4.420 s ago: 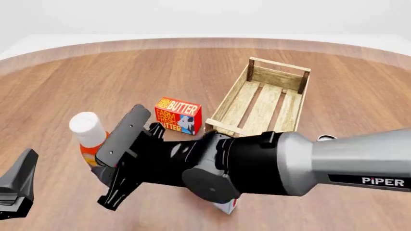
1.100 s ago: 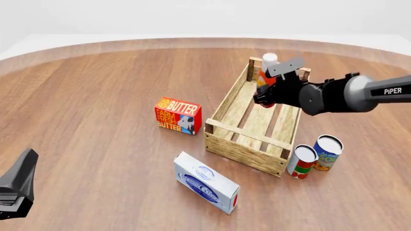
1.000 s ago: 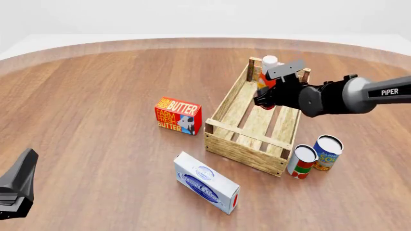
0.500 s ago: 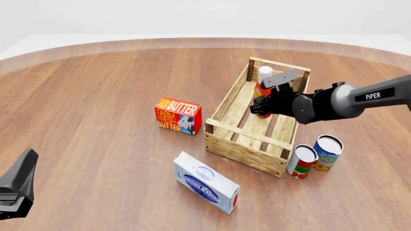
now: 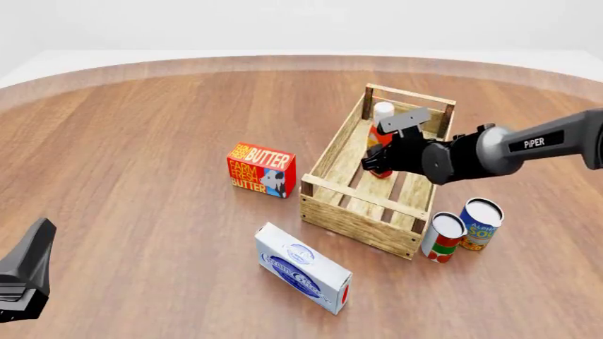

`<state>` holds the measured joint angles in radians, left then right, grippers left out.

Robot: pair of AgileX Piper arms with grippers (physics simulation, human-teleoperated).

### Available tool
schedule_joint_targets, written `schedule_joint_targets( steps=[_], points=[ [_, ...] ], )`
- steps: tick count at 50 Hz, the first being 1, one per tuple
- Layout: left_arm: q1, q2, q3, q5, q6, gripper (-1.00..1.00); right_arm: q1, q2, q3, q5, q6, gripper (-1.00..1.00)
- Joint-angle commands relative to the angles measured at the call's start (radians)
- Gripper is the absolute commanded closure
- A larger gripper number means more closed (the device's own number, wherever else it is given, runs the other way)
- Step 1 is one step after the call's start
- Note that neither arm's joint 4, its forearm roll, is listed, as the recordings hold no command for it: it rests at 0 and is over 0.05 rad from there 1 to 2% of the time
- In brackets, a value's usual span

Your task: Pick up the ketchup, and put it in the wooden tray.

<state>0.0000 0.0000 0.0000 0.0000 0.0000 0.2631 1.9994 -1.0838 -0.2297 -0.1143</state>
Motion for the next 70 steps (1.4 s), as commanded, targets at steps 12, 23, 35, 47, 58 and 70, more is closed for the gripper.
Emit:
schedule_joint_targets(
  steps=[12,23,35,47,58,70],
  points=[
    [0.000,0.000,0.000,0.000,0.000,-1.00,-0.012,0.015,-0.004,0.004,0.015,1.00],
    [0.000,0.000,0.000,0.000,0.000,-1.00,-0.017,0.007,-0.002,0.004,0.012,-1.00],
    [0.000,0.000,0.000,0.000,0.000,-1.00,-0.024,-0.020,0.004,-0.004,0.001,-1.00],
    [0.000,0.000,0.000,0.000,0.000,-1.00,-0.020,-0.077,0.031,-0.029,-0.006,-1.00],
    [0.000,0.000,0.000,0.000,0.000,-1.00,-0.026,-0.122,0.048,-0.049,-0.010,-1.00],
    [0.000,0.000,0.000,0.000,0.000,-1.00,-0.029,-0.179,0.068,-0.065,-0.017,-1.00]
  ],
)
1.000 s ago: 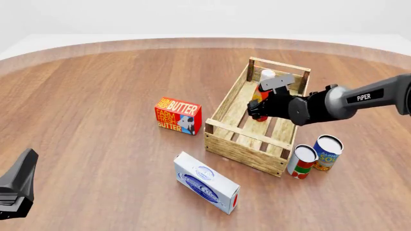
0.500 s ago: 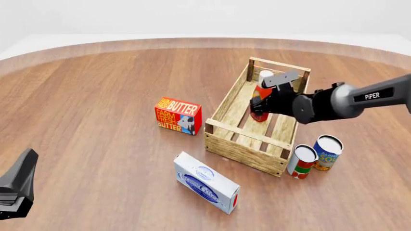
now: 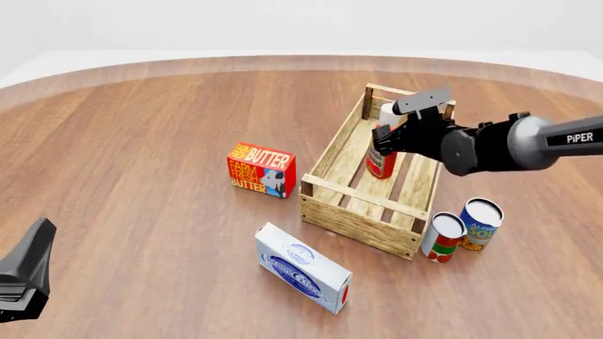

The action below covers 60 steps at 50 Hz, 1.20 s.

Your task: Pick up the ketchup, and put it in the wooden tray.

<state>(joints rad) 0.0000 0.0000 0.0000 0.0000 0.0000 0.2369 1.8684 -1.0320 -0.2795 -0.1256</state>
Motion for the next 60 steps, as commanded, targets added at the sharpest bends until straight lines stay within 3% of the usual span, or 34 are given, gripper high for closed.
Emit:
schedule_joint_targets(
  steps=[1,46,60],
  points=[
    [0.000,0.000,0.000,0.000,0.000,-1.00,-0.002,-0.053,0.020,-0.018,-0.005,-1.00],
    [0.000,0.000,0.000,0.000,0.000,-1.00,0.027,-0.238,0.076,-0.065,-0.025,-1.00],
    [0.000,0.000,0.000,0.000,0.000,-1.00,0.033,-0.285,0.060,-0.019,-0.034,-1.00]
  ],
)
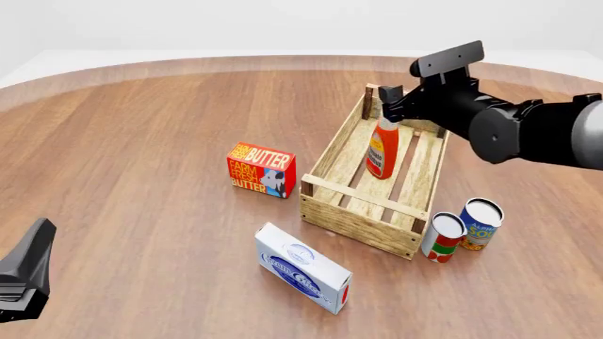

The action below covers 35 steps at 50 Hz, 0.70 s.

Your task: Pick up the ketchup, and put it in the wooden tray.

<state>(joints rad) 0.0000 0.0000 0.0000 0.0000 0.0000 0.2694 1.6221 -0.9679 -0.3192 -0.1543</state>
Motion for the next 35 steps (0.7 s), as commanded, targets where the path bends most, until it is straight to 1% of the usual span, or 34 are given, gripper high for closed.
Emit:
schedule_joint_targets(
  steps=[1,2,8,19,23,35],
  points=[
    [0.000,0.000,0.000,0.000,0.000,-1.00,-0.002,-0.037,-0.001,0.016,-0.005,-1.00],
    [0.000,0.000,0.000,0.000,0.000,-1.00,-0.006,-0.031,0.009,0.001,-0.005,-1.00],
    [0.000,0.000,0.000,0.000,0.000,-1.00,-0.018,-0.040,0.040,-0.013,-0.014,-1.00],
    [0.000,0.000,0.000,0.000,0.000,-1.00,-0.073,-0.128,0.126,-0.016,-0.027,-1.00],
    [0.000,0.000,0.000,0.000,0.000,-1.00,-0.086,-0.154,0.162,-0.033,-0.030,-1.00],
    [0.000,0.000,0.000,0.000,0.000,-1.00,-0.136,-0.204,0.233,-0.045,-0.033,-1.00]
  ],
)
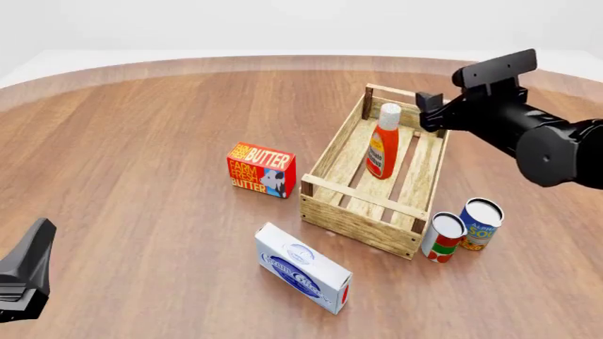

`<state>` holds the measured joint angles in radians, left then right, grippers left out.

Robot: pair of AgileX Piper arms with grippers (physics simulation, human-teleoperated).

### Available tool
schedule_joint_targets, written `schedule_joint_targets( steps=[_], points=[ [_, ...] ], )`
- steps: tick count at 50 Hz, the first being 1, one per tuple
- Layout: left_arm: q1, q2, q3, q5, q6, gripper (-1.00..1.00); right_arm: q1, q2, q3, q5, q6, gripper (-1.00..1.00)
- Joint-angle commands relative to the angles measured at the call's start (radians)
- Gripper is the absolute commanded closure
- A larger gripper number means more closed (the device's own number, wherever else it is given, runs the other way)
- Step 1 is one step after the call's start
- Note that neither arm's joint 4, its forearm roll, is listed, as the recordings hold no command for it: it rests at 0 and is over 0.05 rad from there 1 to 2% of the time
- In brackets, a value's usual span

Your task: Pick up the ketchup, and put it in the wooden tray.

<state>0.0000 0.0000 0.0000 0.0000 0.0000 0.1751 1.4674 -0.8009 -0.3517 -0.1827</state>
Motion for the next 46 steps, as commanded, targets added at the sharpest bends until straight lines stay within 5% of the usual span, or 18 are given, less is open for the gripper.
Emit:
schedule_joint_targets(
  steps=[1,46],
  points=[
    [0.000,0.000,0.000,0.000,0.000,-1.00,-0.045,-0.050,0.071,-0.014,-0.006,-1.00],
    [0.000,0.000,0.000,0.000,0.000,-1.00,-0.237,-0.169,0.384,-0.054,-0.037,-1.00]
  ],
)
